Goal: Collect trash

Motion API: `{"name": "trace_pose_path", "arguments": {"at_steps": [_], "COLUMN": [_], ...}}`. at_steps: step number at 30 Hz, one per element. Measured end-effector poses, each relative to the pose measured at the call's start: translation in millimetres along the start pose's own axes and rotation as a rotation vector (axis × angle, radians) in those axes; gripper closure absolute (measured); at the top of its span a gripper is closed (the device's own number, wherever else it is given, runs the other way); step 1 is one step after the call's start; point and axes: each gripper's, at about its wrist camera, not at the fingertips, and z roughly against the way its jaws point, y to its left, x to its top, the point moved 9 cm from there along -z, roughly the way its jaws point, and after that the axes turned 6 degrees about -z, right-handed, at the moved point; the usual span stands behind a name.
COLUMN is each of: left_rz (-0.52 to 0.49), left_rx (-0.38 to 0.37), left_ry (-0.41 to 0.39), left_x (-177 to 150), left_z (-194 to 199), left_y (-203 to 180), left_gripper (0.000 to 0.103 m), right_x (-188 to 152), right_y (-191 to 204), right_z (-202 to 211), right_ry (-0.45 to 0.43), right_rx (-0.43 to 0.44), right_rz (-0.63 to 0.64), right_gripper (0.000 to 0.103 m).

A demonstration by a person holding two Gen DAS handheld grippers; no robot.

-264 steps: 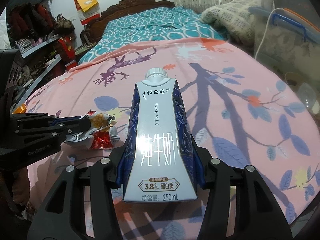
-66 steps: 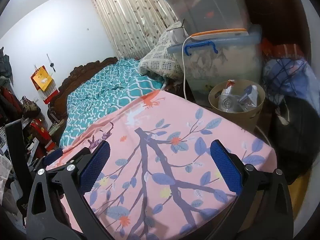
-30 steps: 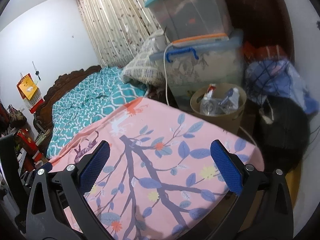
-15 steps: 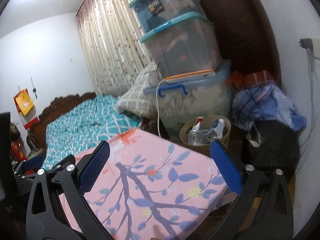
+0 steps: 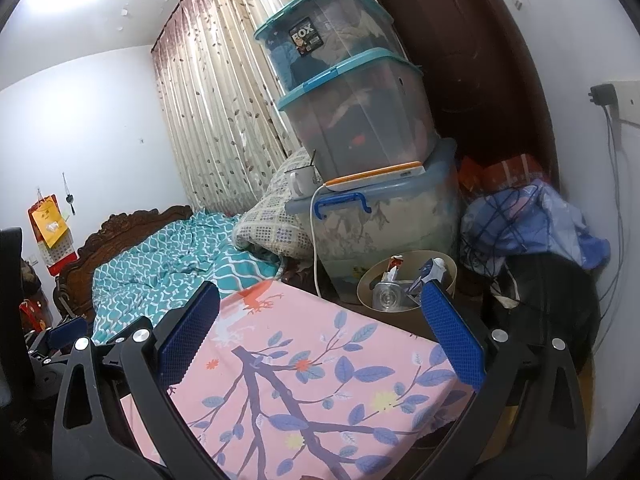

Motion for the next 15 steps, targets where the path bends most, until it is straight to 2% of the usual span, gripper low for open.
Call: {"name": "trace_pose_path", "arguments": {"at_steps": [15], "left_rz": [0.015], "left_rx": [0.038], "left_ry": [-0.025], "left_x": [-1], "left_z": [7], "left_y": [11], "left_gripper": [0.009], "right_x": [-5], "right_y": [4], "right_z": [0], "right_ry": [0.007], "right_rx": [0.011], "right_rz": [-0.001], "right_gripper": [0.003]}}
